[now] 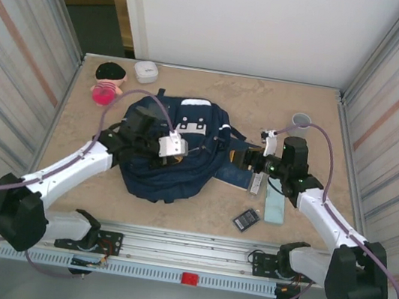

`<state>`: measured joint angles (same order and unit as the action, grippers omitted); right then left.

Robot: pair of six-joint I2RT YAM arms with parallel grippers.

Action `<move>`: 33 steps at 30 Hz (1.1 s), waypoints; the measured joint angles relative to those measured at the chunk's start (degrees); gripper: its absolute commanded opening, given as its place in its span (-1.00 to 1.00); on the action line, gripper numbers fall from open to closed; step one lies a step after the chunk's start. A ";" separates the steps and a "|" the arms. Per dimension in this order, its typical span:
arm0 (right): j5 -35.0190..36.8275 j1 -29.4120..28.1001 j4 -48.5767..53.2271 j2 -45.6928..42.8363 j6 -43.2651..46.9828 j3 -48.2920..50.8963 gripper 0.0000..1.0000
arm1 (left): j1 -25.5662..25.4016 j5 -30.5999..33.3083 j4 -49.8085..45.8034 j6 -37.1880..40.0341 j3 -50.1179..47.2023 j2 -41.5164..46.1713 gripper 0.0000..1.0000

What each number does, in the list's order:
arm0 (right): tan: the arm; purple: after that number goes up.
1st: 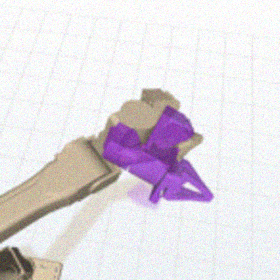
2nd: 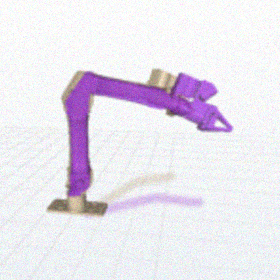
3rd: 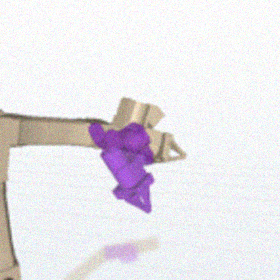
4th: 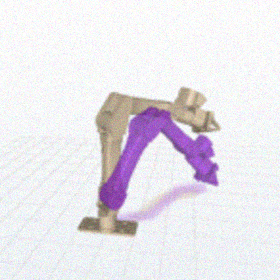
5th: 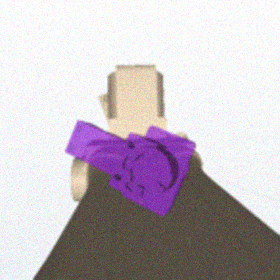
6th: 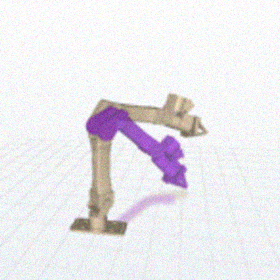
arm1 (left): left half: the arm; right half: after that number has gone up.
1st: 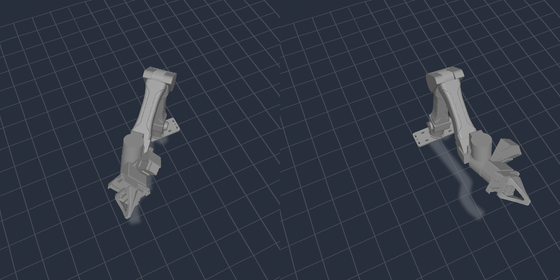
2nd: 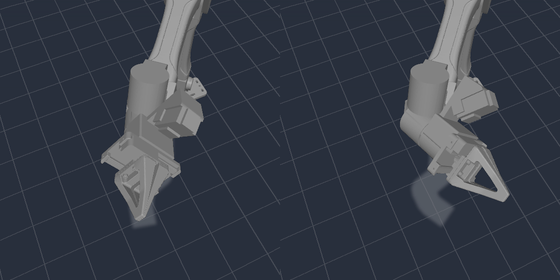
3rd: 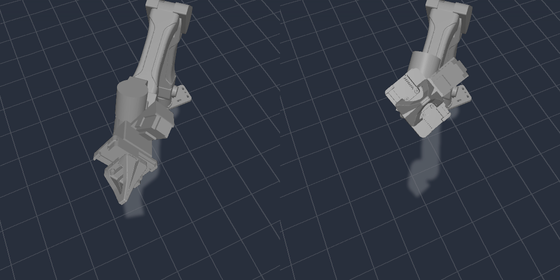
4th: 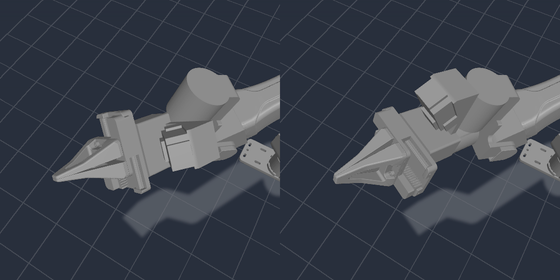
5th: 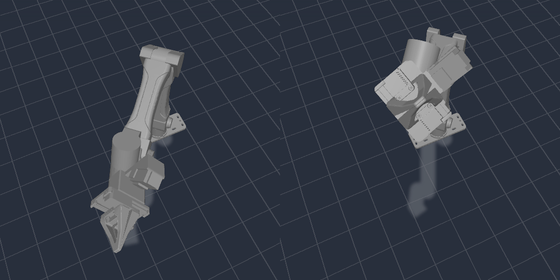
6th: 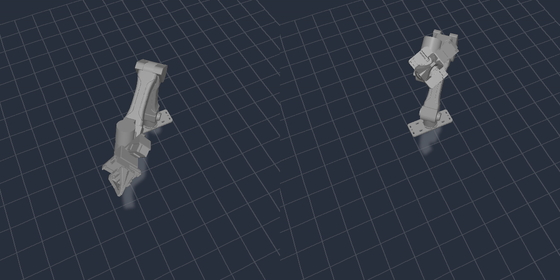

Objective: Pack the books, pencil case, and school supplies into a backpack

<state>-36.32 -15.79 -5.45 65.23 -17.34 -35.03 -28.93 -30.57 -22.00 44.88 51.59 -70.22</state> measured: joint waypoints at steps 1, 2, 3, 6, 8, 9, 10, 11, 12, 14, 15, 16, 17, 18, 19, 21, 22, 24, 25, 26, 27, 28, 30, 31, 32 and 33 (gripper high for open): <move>-0.98 0.55 -0.31 0.57 1.55 0.00 0.66 | 1.27 -1.84 -1.25 0.42 0.57 0.44 -1.00; -1.75 1.05 -0.57 1.20 2.93 0.00 0.66 | 2.56 -3.85 -2.49 0.98 1.09 0.79 -1.00; -2.71 1.53 -0.83 1.92 4.35 0.00 0.65 | 3.78 -5.84 -3.67 1.55 1.55 1.09 -1.00; -5.25 2.75 -1.05 4.70 8.74 0.00 0.60 | 6.12 -10.34 -6.25 3.39 2.27 1.66 -1.00; -6.69 3.06 -1.03 6.54 11.06 0.00 0.55 | 6.88 -12.35 -7.85 4.48 2.56 1.66 -1.00; -7.48 3.08 -1.03 7.32 12.11 0.00 0.54 | 7.23 -13.05 -8.52 4.92 2.64 1.66 -1.00; -8.31 3.06 -1.03 7.96 12.92 0.00 0.53 | 7.50 -13.62 -9.25 5.27 2.78 1.66 -1.00; -8.87 3.06 -1.03 8.39 13.49 0.00 0.52 | 7.63 -13.97 -9.77 5.53 2.95 1.66 -1.00; -9.33 2.91 -1.03 8.74 13.97 0.00 0.52 | 7.76 -14.21 -10.14 5.77 3.10 1.66 -1.00; -9.79 2.43 -1.03 9.03 14.84 0.00 0.52 | 7.87 -14.43 -10.38 5.95 3.41 1.66 -1.00; -9.84 2.19 -1.03 9.03 15.08 0.00 0.52 | 7.87 -14.43 -10.29 5.92 3.43 1.66 -1.00; -9.84 1.90 -1.07 9.03 15.32 0.00 0.52 | 7.98 -14.47 -10.12 5.90 3.43 1.66 -1.00; -9.81 1.73 -1.05 9.03 15.52 0.02 0.52 | 8.11 -14.51 -9.88 5.88 3.43 1.66 -1.00; -9.79 1.51 -1.05 9.03 15.80 0.04 0.51 | 8.37 -14.84 -9.55 5.75 3.43 1.66 -1.00; -9.81 1.42 -1.22 9.03 16.13 0.15 0.51 | 8.72 -15.34 -9.29 5.62 3.43 1.66 -1.00; -9.73 1.09 -1.77 9.03 16.46 0.61 0.51 | 9.40 -16.41 -9.01 5.38 3.43 1.66 -1.00; -9.53 0.90 -1.81 9.03 16.55 0.90 0.51 | 9.64 -16.85 -9.01 5.31 3.43 1.66 -1.00; -8.68 0.31 -1.81 9.03 16.57 1.20 0.51 | 10.03 -17.68 -8.83 5.29 3.41 1.66 -1.00; -8.22 -0.09 -1.79 9.03 16.57 1.31 0.51 | 10.25 -18.12 -8.74 5.27 3.41 1.66 -1.00; -7.91 -0.42 -1.77 9.01 16.57 1.33 0.51 | 10.58 -18.69 -8.66 5.27 3.41 1.68 -1.00; -7.45 -0.72 -1.86 8.98 16.57 1.42 0.51 | 10.99 -19.39 -8.66 5.25 3.41 1.70 -1.00; -7.15 -0.87 -1.92 8.98 16.55 1.53 0.51 | 11.30 -19.82 -8.66 5.27 3.41 1.77 -1.00; -6.95 -1.16 -2.29 8.98 16.50 1.88 0.52 | 11.89 -20.63 -8.68 5.27 3.41 2.01 -1.00; -6.93 -1.20 -2.47 8.90 16.50 2.10 0.52 | 12.09 -20.90 -8.68 5.29 3.41 2.12 -1.00; -6.95 -1.22 -2.71 8.87 16.48 2.36 0.52 | 12.20 -21.11 -8.68 5.29 3.41 2.21 -1.00; -6.99 -1.22 -3.02 8.87 16.46 2.56 0.52 | 12.33 -21.55 -8.70 5.29 3.41 2.21 -1.00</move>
<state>-43.31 -17.02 -8.47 74.11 -0.89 -32.47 -16.60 -52.12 -30.70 50.17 55.00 -68.01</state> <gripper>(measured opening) 0.759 0.072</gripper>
